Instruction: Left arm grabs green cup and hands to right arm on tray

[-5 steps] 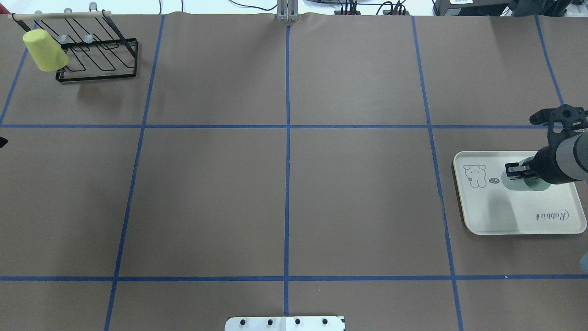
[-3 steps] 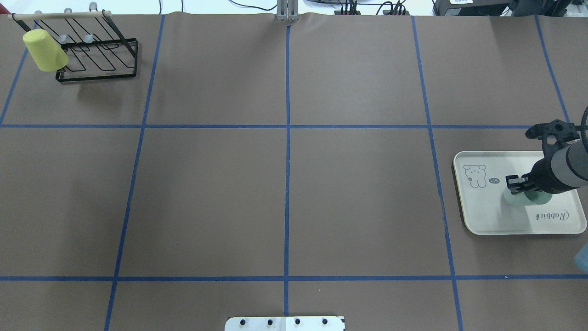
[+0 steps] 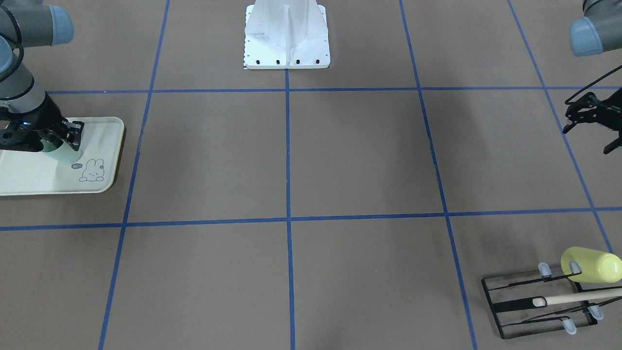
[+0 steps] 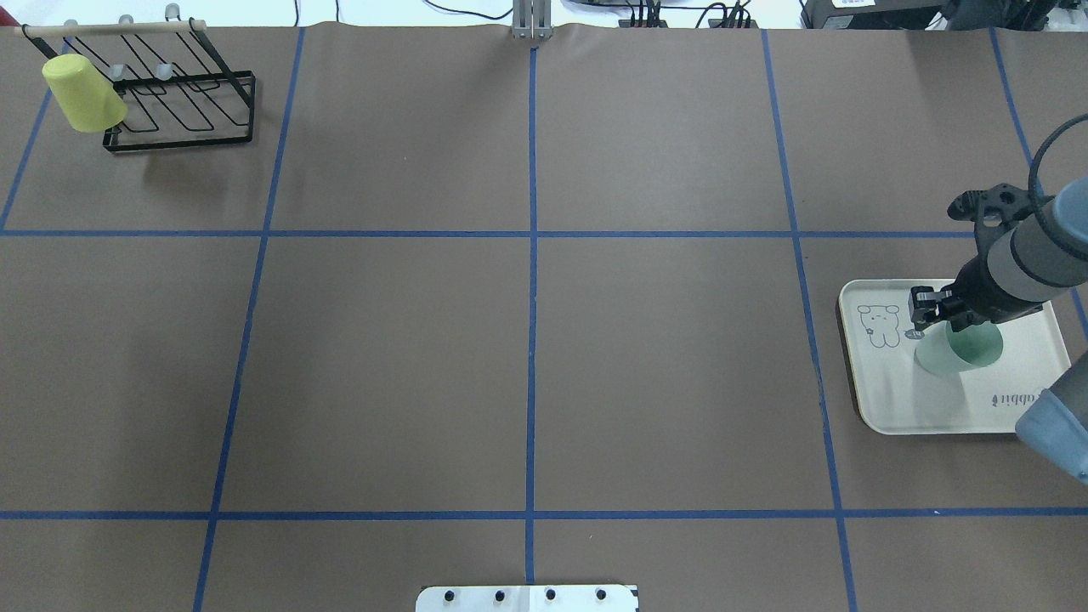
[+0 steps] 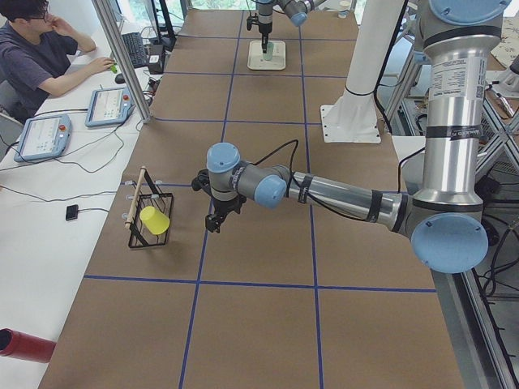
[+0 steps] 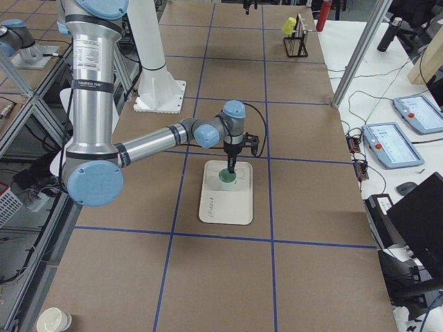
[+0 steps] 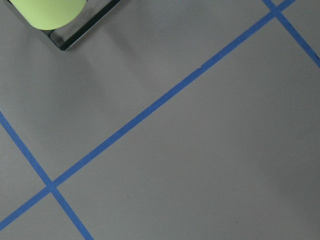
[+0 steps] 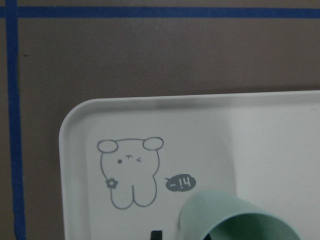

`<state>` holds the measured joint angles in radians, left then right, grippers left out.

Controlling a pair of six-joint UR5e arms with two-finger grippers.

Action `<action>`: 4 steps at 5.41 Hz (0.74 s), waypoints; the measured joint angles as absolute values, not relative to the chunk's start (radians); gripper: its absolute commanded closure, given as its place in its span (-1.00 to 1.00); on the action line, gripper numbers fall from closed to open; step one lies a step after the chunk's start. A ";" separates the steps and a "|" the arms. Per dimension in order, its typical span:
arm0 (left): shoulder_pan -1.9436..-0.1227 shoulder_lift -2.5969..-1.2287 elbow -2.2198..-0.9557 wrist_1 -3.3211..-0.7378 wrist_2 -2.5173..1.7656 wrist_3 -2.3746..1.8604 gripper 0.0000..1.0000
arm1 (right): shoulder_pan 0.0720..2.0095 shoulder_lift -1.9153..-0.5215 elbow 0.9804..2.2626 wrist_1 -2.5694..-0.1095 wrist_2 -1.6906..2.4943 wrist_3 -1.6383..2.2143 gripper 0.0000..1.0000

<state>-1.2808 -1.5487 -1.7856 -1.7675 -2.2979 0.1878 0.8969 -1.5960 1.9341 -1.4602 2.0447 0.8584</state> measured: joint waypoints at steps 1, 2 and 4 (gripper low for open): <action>-1.281 -1.548 -1.786 -1.767 -2.298 0.185 -0.99 | 0.956 -1.562 1.965 -1.575 2.052 0.747 -1.00; -1.281 -1.548 -1.786 -1.765 -2.297 0.181 -1.00 | 1.032 -1.531 1.989 -1.689 2.075 0.608 -1.00; -1.357 -1.543 -1.741 -1.761 -2.294 0.108 -1.00 | 1.210 -1.502 1.935 -1.786 2.163 0.328 -0.99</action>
